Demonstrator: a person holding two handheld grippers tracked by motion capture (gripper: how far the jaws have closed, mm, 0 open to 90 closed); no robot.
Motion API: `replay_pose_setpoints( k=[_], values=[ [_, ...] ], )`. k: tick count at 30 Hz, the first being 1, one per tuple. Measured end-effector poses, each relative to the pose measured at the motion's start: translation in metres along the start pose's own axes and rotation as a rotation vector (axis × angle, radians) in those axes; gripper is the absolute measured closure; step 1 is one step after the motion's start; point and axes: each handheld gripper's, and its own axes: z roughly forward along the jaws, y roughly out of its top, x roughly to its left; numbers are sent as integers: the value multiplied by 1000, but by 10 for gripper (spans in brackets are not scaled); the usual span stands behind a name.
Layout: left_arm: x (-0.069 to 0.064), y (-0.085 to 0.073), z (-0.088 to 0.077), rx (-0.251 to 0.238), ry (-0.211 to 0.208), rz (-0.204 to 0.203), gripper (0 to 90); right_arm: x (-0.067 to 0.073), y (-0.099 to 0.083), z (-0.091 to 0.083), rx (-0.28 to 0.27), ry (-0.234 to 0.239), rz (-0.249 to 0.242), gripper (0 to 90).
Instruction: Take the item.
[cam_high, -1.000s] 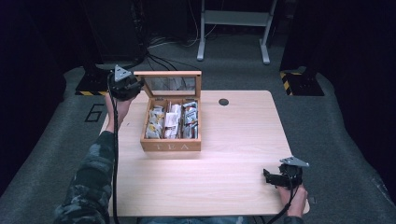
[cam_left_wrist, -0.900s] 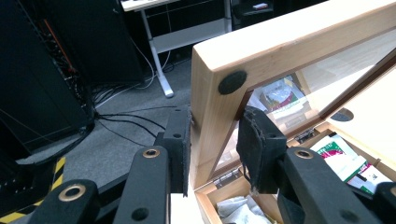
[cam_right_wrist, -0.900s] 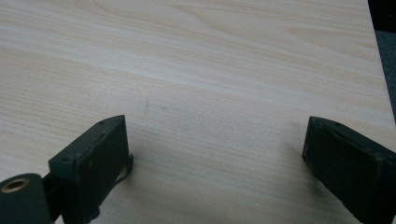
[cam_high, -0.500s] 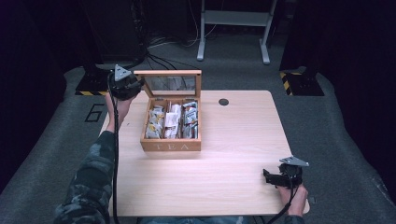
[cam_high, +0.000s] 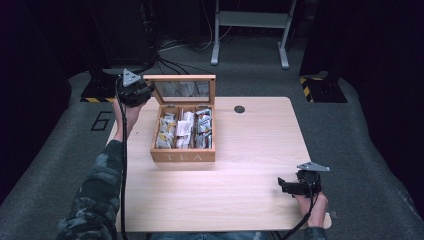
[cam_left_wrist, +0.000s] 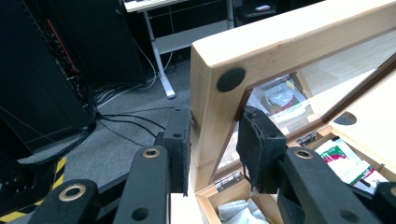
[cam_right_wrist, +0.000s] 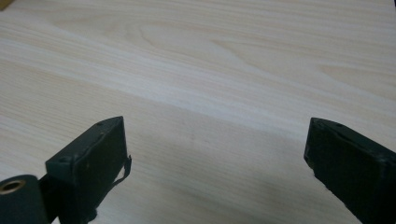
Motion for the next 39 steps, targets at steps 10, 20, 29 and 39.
replay_pose_setpoints(
  k=[10,20,29,39],
  values=[
    [0,0,0,-1,0,-3,653,27,31,-1,-9,72,-51,61],
    [0,0,0,1,1,1,653,48,56,7,-2,131,-97,62],
    [0,0,1,0,2,0,653,65,79,13,-16,181,-134,67],
    [0,0,1,-4,9,0,653,86,108,24,-16,238,-193,75]
  ],
)
